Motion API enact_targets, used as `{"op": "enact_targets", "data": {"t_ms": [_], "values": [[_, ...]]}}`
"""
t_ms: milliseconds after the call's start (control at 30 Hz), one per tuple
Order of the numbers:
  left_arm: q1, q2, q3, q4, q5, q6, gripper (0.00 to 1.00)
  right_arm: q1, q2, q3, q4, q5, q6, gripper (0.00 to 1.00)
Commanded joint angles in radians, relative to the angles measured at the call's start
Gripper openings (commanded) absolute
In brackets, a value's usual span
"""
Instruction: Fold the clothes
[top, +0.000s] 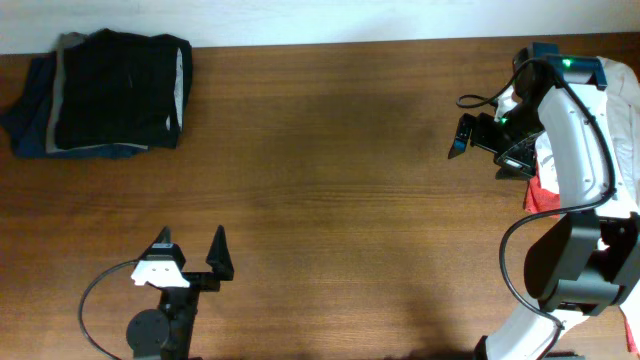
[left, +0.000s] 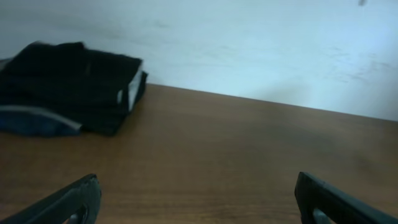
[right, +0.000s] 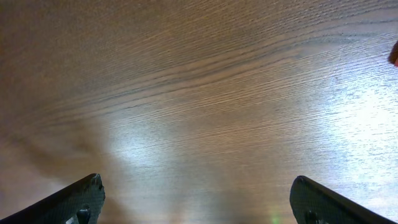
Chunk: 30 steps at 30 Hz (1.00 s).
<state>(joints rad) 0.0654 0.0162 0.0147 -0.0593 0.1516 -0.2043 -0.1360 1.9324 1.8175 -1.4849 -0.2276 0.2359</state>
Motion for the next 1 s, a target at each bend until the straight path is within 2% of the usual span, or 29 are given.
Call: {"op": "enact_targets", "data": {"t_ms": [0,667,800,867,967], "values": [[0.015,-0.012,-0.006,-0.013,-0.048,-0.007,0.99,0.005,-0.011,0.014,0.0,-0.005,0.0,0.99],[0.015,-0.011,-0.006,-0.012,-0.047,-0.007,0.99,0.006,-0.021,0.014,0.0,-0.004,0.0,0.99],[0.015,-0.011,-0.006,-0.012,-0.047,-0.007,0.99,0.037,-0.167,0.006,0.044,0.059,0.052,0.99],[0.015,-0.011,-0.006,-0.012,-0.047,-0.007,0.99,0.109,-0.322,-0.056,0.192,0.079,0.06,0.99],[0.015,-0.011,-0.006,-0.012,-0.047,-0.007,0.99,0.243,-0.561,-0.211,0.355,0.234,0.06,0.99]]}}
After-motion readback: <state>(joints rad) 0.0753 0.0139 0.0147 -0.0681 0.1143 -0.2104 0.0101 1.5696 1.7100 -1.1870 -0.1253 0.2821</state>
